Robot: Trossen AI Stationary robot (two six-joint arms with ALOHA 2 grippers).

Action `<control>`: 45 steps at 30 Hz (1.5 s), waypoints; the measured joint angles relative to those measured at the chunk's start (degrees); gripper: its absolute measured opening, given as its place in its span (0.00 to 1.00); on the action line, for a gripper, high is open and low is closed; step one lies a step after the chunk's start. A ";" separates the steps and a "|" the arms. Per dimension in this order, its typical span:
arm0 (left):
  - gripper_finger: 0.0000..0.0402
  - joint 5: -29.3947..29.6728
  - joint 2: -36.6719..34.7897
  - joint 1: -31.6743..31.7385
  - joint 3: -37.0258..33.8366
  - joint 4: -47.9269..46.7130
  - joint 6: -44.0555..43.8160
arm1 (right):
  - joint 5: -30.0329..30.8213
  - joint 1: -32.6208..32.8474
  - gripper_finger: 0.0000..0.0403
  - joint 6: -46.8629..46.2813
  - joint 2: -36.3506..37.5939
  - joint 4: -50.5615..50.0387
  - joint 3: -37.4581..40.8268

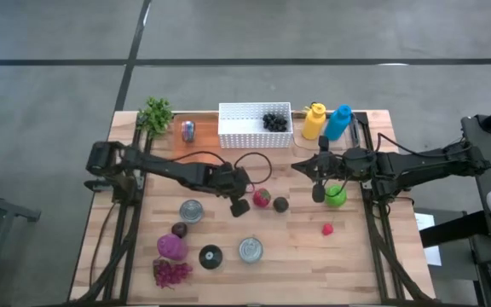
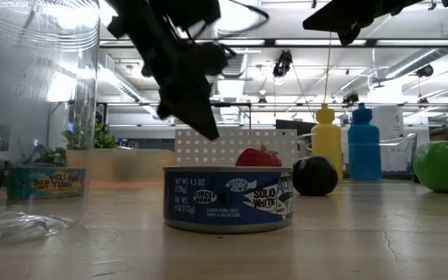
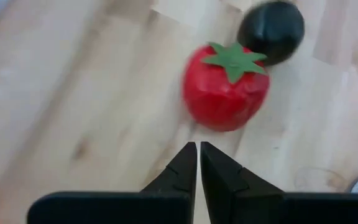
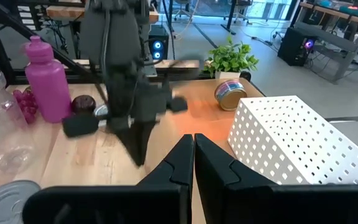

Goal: Pick & Place Food Item
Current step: Put the tomato into the white bin

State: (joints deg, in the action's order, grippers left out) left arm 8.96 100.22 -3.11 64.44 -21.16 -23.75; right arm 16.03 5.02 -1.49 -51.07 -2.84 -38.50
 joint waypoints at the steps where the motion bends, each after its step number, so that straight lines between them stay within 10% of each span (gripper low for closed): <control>1: 0.06 1.29 -1.35 -0.24 -0.21 -0.53 0.05 | 0.01 0.02 0.02 -0.01 0.00 0.01 0.00; 20: 0.06 9.93 -26.94 -4.24 -14.00 2.30 6.86 | -0.03 1.63 0.02 0.34 -0.02 0.16 0.51; 32: 0.06 10.15 -30.10 -4.53 -16.09 3.34 10.51 | -5.24 2.26 0.03 2.37 -1.75 0.45 1.14; 45: 0.06 10.13 -30.46 -4.50 -15.74 3.58 10.45 | -6.01 2.35 0.33 4.86 -13.23 2.62 -2.31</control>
State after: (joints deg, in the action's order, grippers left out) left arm 19.09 69.76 -7.62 48.71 -17.59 -13.30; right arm 10.02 7.38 3.37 -64.30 -0.22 -40.81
